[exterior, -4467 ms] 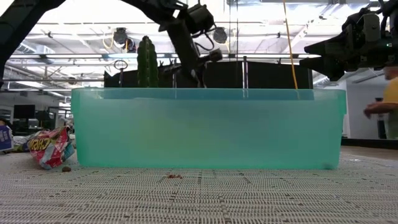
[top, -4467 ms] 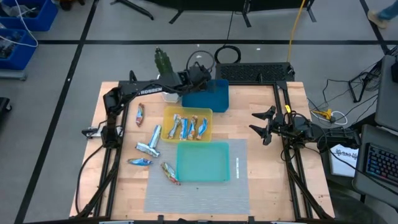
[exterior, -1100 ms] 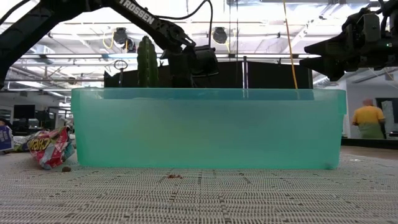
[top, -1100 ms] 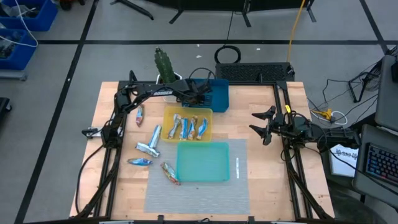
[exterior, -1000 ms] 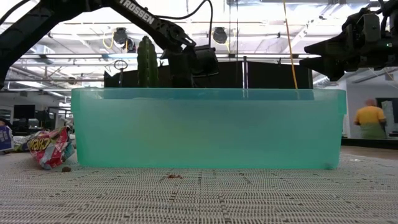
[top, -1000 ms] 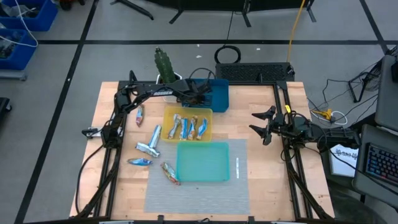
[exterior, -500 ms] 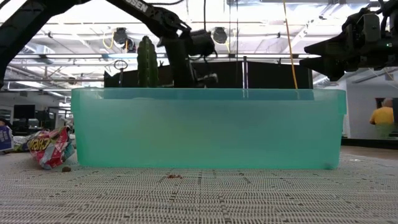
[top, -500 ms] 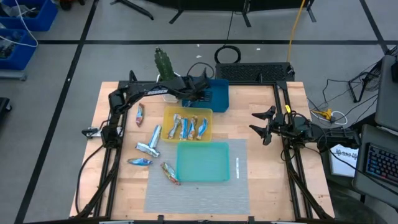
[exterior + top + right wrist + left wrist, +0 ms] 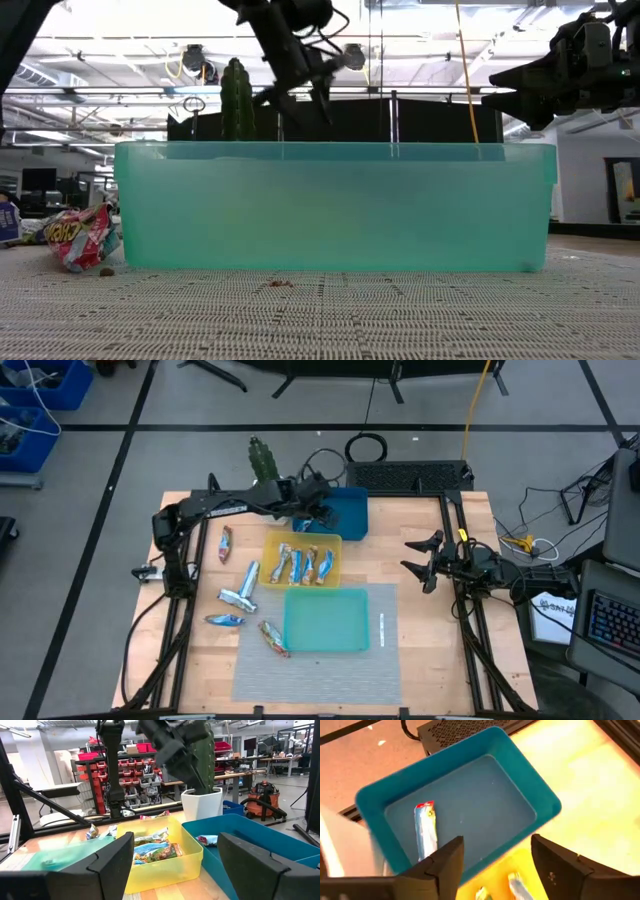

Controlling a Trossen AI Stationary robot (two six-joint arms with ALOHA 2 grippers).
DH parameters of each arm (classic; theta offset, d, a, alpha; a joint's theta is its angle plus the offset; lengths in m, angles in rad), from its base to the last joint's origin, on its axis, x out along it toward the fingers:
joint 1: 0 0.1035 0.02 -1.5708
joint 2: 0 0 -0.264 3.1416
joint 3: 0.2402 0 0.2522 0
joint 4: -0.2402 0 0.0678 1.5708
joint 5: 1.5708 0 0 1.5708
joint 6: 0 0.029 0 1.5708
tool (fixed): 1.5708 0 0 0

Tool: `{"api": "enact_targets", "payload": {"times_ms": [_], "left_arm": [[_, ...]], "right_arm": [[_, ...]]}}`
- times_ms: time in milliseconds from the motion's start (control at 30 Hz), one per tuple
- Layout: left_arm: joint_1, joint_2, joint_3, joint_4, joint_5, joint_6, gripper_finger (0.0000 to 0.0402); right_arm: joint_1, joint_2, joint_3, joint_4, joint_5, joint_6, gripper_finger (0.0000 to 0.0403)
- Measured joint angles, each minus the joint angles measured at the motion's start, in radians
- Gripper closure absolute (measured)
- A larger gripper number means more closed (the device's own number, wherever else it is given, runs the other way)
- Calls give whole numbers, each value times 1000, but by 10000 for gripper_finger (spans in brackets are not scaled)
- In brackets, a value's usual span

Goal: Pick and place Granola Bars by type
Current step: Put the red granola bar into the blue bin

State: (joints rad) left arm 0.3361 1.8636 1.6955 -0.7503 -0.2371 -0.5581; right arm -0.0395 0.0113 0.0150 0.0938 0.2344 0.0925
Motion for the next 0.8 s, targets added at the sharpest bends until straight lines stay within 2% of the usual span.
{"api": "enact_targets", "payload": {"times_ms": [233,400,467,600,800], "left_arm": [[-13,-83,0,-130,54,12,101],[-21,-157,0,-110,91,12,73],[-24,-184,0,-116,94,-17,66],[-27,-233,0,-116,166,-79,67],[-25,-290,0,-166,291,-27,74]], "right_arm": [[0,0,0,0,0,0,124],[0,0,0,0,0,0,124],[0,0,0,0,0,0,124],[0,0,0,0,0,0,124],[0,0,0,0,0,0,124]]}}
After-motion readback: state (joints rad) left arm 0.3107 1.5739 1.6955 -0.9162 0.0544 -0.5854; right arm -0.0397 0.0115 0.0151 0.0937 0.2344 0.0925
